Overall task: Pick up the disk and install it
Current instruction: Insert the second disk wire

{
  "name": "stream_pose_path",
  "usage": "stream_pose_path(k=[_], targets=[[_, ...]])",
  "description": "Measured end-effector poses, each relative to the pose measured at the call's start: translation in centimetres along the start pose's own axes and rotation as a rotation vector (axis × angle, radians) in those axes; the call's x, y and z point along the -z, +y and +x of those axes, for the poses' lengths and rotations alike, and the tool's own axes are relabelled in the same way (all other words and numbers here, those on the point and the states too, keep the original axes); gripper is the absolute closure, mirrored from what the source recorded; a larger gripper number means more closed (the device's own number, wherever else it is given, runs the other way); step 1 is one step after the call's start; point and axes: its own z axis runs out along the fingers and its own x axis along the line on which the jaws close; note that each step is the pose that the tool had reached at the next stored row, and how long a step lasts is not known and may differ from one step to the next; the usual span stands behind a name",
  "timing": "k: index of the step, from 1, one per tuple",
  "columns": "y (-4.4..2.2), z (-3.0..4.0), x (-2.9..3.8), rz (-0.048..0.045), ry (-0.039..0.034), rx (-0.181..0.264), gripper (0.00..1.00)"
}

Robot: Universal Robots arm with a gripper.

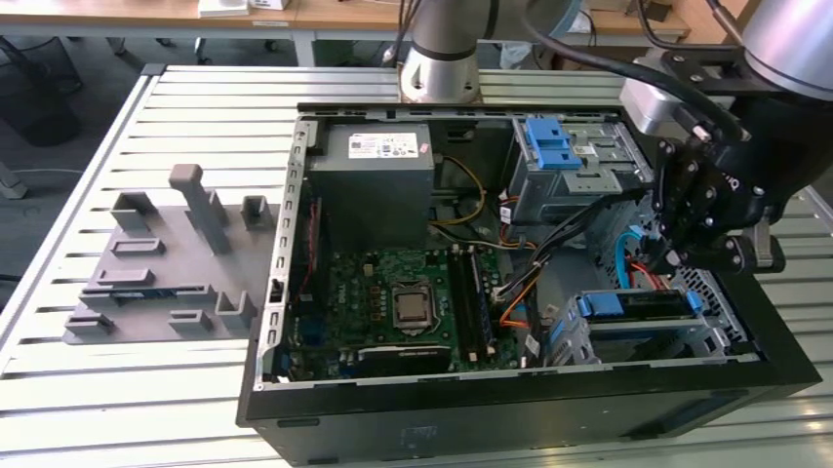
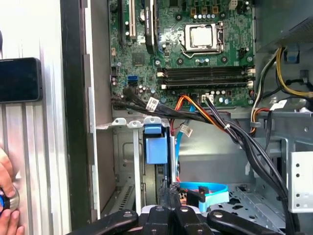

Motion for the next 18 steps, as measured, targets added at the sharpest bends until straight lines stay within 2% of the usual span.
stream_pose_path(k=[8,10,11,15,17,18], targets=[[0.33,-0.17,1.65,0.0128,-0.0009,0.000,0.89],[0.37,-0.33,1.72,0.0132,-0.0032,0.000,0.89],[0.39,-0.36,1.73,0.0131,-0.0066,-0.001,0.89],[0.47,-0.47,1.74,0.0117,-0.0326,-0.001,0.89],[0.53,-0.54,1.71,0.0114,-0.0384,-0.002,0.89],[0.56,-0.57,1.70,0.0114,-0.0387,-0.002,0.89]])
